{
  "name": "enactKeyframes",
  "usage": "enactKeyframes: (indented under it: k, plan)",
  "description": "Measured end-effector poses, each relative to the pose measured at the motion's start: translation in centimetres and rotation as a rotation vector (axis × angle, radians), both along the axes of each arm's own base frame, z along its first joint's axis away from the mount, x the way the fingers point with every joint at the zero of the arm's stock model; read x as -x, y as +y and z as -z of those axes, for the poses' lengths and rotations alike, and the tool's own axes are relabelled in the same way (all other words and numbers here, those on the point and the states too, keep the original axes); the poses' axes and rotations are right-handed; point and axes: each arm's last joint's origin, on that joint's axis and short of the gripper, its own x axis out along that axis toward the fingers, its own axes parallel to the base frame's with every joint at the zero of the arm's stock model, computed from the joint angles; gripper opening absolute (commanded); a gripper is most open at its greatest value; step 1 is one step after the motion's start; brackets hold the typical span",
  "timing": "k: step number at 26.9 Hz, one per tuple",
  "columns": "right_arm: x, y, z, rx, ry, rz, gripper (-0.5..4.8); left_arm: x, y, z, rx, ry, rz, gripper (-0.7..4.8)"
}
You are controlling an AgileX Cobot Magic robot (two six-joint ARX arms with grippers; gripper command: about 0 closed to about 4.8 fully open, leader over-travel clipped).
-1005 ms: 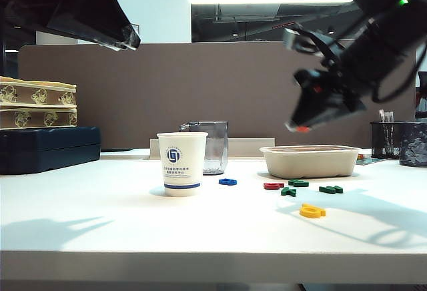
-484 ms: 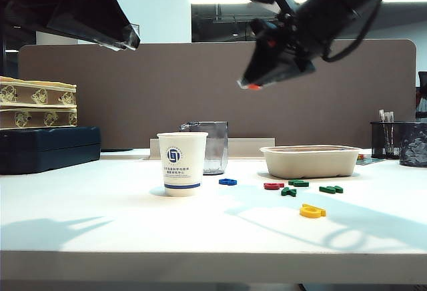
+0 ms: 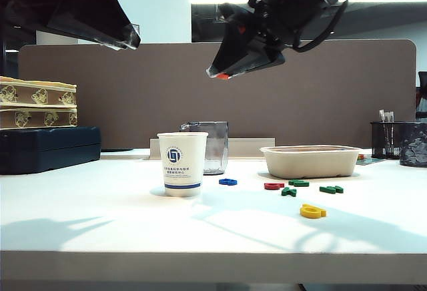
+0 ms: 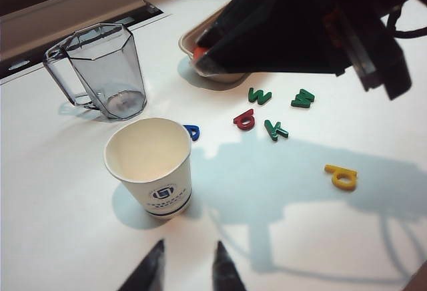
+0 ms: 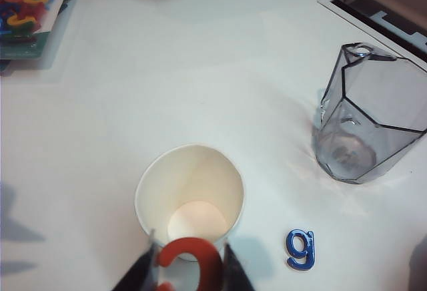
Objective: Pick up the letter "c" and put it in the paper cup.
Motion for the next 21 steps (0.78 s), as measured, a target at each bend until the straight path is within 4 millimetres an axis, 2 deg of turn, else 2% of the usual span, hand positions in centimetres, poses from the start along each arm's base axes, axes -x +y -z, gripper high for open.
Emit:
enactKeyframes:
  k: [9,21]
  plan:
    - [-1.6,1.0,0.3,-0.008,0.020,-0.002,1.16,0.0,0.0,0.0,0.000,0.000,0.000,0.88]
    - [-1.3,4.7,4.3,0.030,0.128,-0.106,1.16,0.0,0.0,0.0,0.000,0.000,0.000,0.88]
